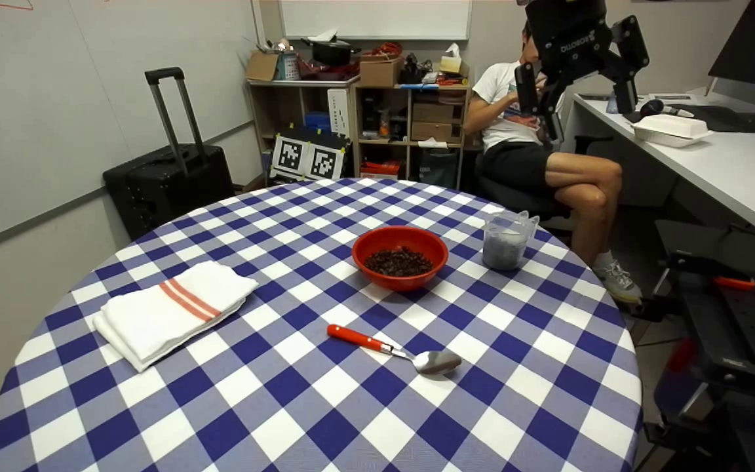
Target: Pour some contents from the transparent jar into the orange bowl
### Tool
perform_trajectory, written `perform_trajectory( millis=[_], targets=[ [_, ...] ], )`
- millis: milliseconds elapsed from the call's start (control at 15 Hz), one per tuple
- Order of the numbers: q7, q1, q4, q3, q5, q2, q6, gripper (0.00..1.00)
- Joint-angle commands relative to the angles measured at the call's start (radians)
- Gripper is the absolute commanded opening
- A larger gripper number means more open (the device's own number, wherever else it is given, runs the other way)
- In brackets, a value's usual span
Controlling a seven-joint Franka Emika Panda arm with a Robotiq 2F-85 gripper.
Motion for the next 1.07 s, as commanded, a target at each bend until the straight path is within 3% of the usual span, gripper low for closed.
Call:
perform_trajectory(
  millis=[0, 333, 1000],
  targets=[
    [0.000, 0.012, 0.002, -0.013, 0.000, 0.001, -0.001, 1.00],
    [0.091, -0.013, 0.136, -0.048, 0.152, 0.096, -0.083, 1.00],
    [0.234, -0.090, 0.160, -0.175, 0.411, 0.322, 0.053, 1.00]
  ],
)
